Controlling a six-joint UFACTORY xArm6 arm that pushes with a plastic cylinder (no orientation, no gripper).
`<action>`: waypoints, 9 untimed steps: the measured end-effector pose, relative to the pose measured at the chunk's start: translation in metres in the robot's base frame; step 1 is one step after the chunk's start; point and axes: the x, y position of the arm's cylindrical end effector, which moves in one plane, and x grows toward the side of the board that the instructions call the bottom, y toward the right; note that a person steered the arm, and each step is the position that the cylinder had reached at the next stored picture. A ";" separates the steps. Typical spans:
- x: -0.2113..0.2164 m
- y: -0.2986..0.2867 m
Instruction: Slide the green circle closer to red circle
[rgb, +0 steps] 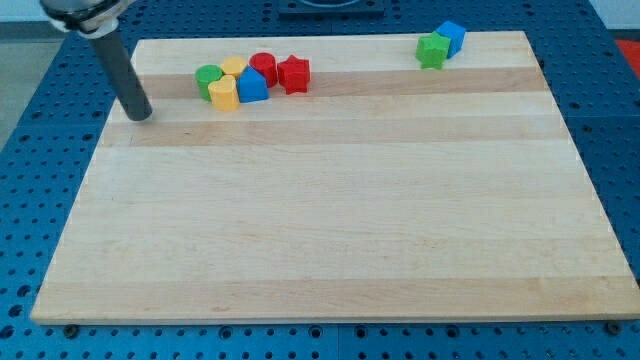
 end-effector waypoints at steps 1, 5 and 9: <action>-0.016 0.021; -0.031 0.088; -0.079 0.027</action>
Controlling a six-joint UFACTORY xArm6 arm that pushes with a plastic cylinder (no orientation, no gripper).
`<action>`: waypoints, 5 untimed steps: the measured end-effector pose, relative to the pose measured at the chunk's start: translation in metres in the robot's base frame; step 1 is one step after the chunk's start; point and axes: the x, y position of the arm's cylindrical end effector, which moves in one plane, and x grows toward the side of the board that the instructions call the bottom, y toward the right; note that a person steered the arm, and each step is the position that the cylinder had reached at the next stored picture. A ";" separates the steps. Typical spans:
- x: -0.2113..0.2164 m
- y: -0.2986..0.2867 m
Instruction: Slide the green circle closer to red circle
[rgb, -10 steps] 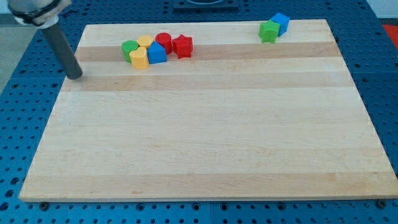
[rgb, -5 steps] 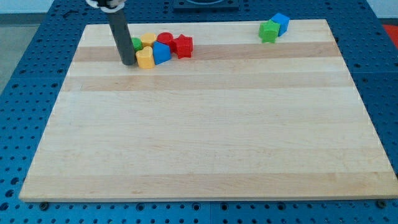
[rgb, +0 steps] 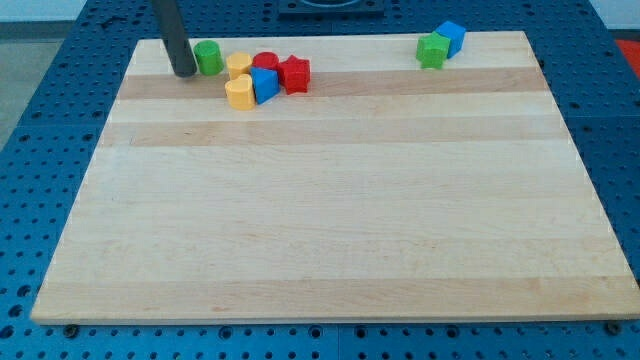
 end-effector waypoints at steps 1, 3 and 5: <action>-0.002 -0.051; -0.033 -0.035; -0.022 0.002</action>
